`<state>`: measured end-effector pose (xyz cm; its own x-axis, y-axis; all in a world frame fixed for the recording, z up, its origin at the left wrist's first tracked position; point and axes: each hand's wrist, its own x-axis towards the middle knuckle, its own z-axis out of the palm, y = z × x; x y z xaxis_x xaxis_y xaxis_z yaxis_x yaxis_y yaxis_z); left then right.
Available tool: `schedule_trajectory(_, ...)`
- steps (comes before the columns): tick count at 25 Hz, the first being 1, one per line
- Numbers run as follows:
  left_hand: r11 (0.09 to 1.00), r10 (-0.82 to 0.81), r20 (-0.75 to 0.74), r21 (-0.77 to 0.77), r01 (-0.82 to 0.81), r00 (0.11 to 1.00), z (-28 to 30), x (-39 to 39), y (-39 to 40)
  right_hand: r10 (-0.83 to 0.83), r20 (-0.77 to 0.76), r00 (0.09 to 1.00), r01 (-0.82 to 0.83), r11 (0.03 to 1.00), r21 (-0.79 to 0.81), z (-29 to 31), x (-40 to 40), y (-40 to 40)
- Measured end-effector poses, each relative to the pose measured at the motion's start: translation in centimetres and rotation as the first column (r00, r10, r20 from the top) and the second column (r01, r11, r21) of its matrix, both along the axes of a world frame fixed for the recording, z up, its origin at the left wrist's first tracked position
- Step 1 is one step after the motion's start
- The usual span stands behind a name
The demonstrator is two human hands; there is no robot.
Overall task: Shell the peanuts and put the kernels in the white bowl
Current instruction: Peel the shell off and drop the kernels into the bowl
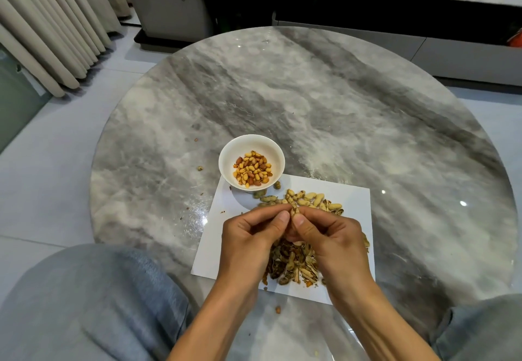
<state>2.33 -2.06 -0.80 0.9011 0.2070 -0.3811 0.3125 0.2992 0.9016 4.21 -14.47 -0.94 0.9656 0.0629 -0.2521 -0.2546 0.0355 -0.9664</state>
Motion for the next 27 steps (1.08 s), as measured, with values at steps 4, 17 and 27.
schedule_trajectory(4, 0.972, -0.149, 0.081, 0.197, 0.131, 0.985, 0.1, 0.1, 0.4, -0.009, -0.096, 0.995, 0.012, 1.0, 0.029, 0.0, 0.5, -0.4)
schedule_trajectory(17, 0.976, -0.12, 0.133, 0.198, 0.092, 0.984, 0.4, 0.6, 0.6, 0.074, -0.124, 0.99, -0.06, 0.992, 0.113, 0.9, 1.8, -1.9)
schedule_trajectory(27, 0.967, -0.121, 0.15, 0.24, 0.083, 0.981, 0.1, 0.8, 0.6, 0.045, -0.603, 0.797, 0.318, 0.816, 0.482, 0.1, 2.2, -0.8)
